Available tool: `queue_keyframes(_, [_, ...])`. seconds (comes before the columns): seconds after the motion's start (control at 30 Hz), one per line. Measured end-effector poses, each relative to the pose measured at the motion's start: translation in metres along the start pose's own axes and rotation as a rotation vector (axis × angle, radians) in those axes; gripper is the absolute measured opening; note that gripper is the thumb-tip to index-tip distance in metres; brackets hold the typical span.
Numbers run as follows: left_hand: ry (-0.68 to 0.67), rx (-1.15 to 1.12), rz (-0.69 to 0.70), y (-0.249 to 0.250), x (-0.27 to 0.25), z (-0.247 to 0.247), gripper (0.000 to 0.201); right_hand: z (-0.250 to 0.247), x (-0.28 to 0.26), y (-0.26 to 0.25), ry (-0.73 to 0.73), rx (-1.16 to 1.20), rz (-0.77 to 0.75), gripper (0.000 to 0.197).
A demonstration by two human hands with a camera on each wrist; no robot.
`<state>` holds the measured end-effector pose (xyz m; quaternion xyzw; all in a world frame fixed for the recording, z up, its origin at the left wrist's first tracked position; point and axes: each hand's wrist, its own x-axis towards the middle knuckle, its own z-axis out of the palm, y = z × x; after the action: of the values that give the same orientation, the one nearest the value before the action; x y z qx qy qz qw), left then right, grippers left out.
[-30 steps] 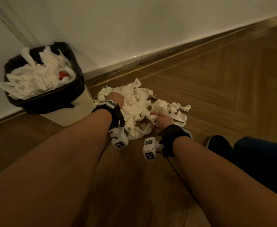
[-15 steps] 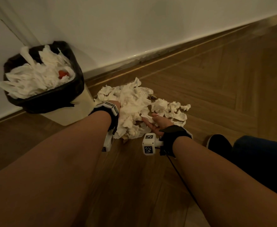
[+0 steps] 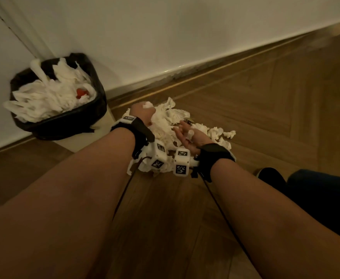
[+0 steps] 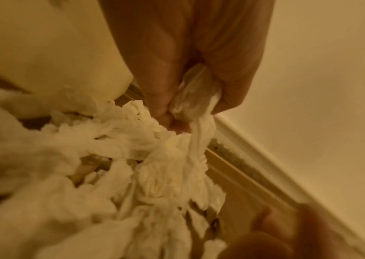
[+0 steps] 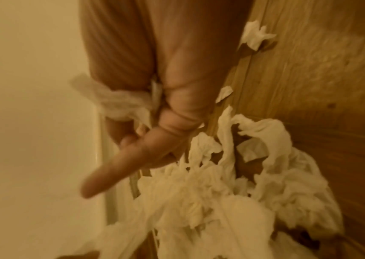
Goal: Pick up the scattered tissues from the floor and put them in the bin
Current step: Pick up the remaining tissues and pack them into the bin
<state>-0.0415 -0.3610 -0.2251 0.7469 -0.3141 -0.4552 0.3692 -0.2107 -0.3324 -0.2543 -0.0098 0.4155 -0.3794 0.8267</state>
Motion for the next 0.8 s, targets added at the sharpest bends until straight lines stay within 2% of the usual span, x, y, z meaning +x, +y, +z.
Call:
queue_keyframes(0.1, [-0.054, -0.359, -0.101, 0.007, -0.001, -0.002, 0.038, 0.007, 0.001, -0.004, -0.063, -0.052, 0.027, 0.035])
queue_keyframes(0.17, [-0.063, -0.574, -0.120, 0.011, -0.003, -0.003, 0.036, 0.009, 0.001, -0.003, -0.080, -0.081, 0.067, 0.031])
queue_keyframes(0.2, [-0.039, -0.610, -0.123, 0.012, -0.003, -0.004, 0.037, 0.010, 0.002, -0.002, -0.085, -0.103, 0.067, 0.027])
queue_keyframes(0.27, [-0.030, -0.578, -0.118, 0.016, -0.005, -0.005, 0.035, 0.011, 0.004, 0.002, -0.077, -0.189, 0.034, 0.028])
queue_keyframes(0.4, [-0.114, -0.548, -0.140, 0.028, -0.008, -0.011, 0.026, 0.023, 0.011, -0.002, 0.029, -0.321, -0.032, 0.052])
queue_keyframes(0.5, [-0.127, -0.463, -0.084, 0.046, -0.013, -0.018, 0.032, 0.045, 0.014, -0.008, 0.055, -0.306, -0.057, 0.037])
queue_keyframes(0.57, [-0.056, -0.403, -0.020, 0.064, -0.015, -0.026, 0.036, 0.069, 0.015, -0.009, 0.043, -0.360, -0.101, 0.034])
queue_keyframes(0.63, [0.022, -0.183, 0.057, 0.081, -0.018, -0.037, 0.034, 0.097, 0.018, -0.010, 0.058, -0.521, -0.178, 0.033])
queue_keyframes(0.73, [0.141, -0.088, 0.123, 0.106, -0.019, -0.053, 0.010, 0.140, 0.021, -0.008, 0.019, -0.799, -0.361, 0.038])
queue_keyframes(0.8, [0.175, 0.112, 0.224, 0.117, -0.020, -0.069, 0.023, 0.168, 0.021, -0.006, -0.006, -0.873, -0.492, 0.036])
